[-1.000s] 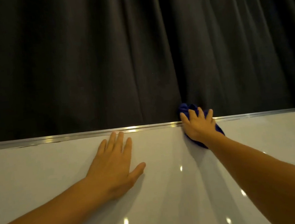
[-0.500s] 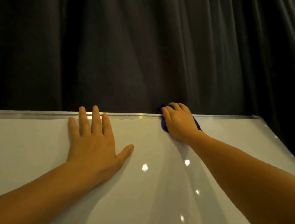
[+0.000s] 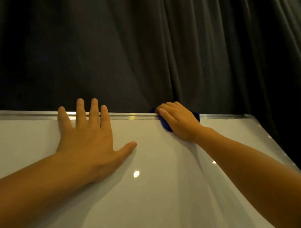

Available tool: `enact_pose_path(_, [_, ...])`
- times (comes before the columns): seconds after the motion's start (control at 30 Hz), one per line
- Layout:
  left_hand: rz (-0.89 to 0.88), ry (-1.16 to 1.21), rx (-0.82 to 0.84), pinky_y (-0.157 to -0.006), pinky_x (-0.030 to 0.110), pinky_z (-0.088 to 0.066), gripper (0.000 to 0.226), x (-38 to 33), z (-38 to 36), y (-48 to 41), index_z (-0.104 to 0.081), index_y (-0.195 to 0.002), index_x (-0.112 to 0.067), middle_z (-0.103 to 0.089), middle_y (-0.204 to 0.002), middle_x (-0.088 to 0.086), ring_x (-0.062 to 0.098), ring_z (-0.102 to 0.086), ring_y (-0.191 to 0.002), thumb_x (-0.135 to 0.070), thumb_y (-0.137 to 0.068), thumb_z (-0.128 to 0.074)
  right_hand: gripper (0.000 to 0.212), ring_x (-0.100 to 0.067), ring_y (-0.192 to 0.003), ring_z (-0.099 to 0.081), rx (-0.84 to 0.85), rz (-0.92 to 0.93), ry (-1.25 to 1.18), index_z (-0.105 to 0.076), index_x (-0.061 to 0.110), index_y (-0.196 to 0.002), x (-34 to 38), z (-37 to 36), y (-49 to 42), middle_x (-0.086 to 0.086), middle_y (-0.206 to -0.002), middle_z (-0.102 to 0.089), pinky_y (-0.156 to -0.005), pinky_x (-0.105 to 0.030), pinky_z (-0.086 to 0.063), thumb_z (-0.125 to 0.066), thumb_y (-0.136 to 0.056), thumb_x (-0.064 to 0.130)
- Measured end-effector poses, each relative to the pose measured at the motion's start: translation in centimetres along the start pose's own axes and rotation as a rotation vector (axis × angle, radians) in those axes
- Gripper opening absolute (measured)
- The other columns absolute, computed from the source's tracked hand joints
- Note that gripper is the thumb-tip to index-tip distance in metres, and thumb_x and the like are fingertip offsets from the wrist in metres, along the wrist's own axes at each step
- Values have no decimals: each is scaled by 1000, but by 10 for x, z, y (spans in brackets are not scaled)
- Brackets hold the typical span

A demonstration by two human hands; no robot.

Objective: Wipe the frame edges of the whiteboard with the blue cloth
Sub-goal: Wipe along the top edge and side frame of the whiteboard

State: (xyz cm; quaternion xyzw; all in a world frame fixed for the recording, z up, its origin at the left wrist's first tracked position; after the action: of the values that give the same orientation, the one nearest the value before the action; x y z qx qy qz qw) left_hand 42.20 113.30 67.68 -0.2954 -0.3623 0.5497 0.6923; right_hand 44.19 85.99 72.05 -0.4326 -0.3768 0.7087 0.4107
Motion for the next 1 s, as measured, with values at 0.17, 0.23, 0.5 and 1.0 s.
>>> enact_pose_path(0.17, [-15, 13, -19, -118, 64, 9, 120, -94, -8, -13, 28, -149, -16, 28, -161, 13, 40, 25, -147, -92, -56, 20, 35, -33, -90, -60, 82, -598, 31, -63, 16, -95, -112, 25, 27, -13, -103, -68, -83, -48, -50, -32, -102, 30])
enact_pose_path(0.23, [12, 26, -2, -116, 64, 11, 122, -132, -4, -25, 25, -150, -15, 27, -161, 13, 40, 24, -147, -91, -56, 15, 29, -40, -93, -61, 120, -533, 146, -60, 16, -96, -100, 22, 14, -16, -107, -67, -81, -47, -49, -35, -99, 30])
enact_pose_path(0.5, [30, -35, -3, -119, 61, 7, 124, -217, -11, -58, 19, -153, -13, 19, -164, 9, 33, 19, -150, -91, -56, 20, 30, -25, -84, -61, 85, 17, -142, -55, 28, -99, -137, 24, 36, -3, -96, -67, -71, -42, -49, -30, -101, 45])
enact_pose_path(1.0, [-56, 25, -25, -120, 60, 9, 122, -321, -21, -89, 19, -152, -10, 21, -163, 15, 36, 22, -149, -91, -63, 2, 66, -31, -141, -22, 179, -167, -61, -20, 46, -148, -216, 6, 69, -2, -154, -30, -113, -57, -4, -11, -89, 73])
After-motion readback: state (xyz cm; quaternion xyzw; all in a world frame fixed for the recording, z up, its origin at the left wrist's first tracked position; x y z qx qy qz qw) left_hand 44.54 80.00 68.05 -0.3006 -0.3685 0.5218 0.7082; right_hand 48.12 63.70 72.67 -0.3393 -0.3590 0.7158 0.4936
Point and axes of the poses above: each hand's wrist, its own y-axis away from the middle knuckle, its own z-axis out of the back of the hand, x = y × z, the point moved 1 cm from there along -y, towards the middle knuckle
